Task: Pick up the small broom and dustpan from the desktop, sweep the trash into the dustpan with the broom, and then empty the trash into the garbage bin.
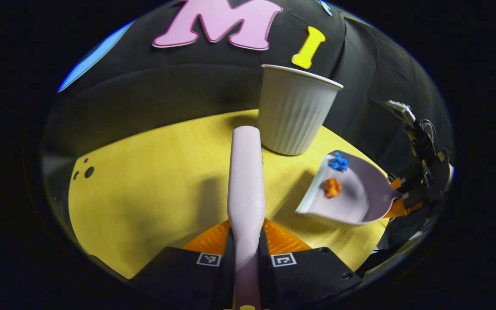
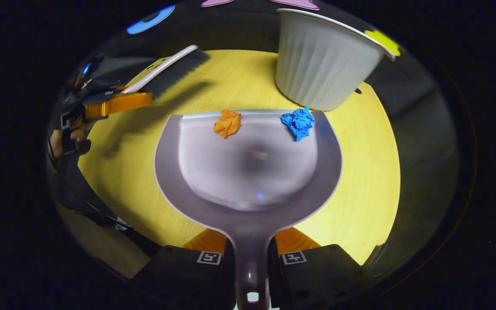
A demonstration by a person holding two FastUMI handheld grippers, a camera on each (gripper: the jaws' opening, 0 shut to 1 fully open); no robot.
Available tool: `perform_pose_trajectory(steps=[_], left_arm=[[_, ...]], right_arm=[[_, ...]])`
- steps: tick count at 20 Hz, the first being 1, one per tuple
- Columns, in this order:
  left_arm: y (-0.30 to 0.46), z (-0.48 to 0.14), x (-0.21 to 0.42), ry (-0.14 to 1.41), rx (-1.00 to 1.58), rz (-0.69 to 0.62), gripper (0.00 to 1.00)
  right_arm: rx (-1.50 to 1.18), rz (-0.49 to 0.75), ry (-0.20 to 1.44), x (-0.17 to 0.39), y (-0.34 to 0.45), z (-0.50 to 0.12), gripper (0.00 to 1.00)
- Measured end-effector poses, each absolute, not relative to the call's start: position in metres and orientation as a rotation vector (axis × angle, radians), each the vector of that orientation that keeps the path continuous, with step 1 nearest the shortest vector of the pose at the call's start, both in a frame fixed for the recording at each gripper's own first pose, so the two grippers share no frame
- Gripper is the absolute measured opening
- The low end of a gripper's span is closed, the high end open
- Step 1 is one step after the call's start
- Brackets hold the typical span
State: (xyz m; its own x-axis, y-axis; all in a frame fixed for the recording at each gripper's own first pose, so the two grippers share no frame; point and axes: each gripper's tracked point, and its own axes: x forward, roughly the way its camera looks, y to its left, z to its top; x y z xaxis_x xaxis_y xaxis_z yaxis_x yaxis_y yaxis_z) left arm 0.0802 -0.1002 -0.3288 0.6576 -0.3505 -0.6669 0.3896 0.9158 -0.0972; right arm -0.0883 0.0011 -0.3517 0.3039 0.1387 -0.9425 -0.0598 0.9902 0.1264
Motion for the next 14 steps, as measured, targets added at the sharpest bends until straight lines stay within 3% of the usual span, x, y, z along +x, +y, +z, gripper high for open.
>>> perform_pose_trajectory(steps=[4,7,14], left_arm=[[-0.077,-0.317,0.061,0.73,0.021,-0.349,0.31],[-0.058,-0.303,0.051,0.723,-0.033,-0.312,0.28],[-0.006,-0.214,0.071,0.593,-0.182,-0.204,0.28]], right_arm=[[0.11,0.038,1.245,-0.072,0.009,-0.316,0.36],[0.13,-0.002,1.213,-0.044,0.013,-0.285,0.36],[0.178,-0.085,1.103,-0.006,-0.006,-0.245,0.36]])
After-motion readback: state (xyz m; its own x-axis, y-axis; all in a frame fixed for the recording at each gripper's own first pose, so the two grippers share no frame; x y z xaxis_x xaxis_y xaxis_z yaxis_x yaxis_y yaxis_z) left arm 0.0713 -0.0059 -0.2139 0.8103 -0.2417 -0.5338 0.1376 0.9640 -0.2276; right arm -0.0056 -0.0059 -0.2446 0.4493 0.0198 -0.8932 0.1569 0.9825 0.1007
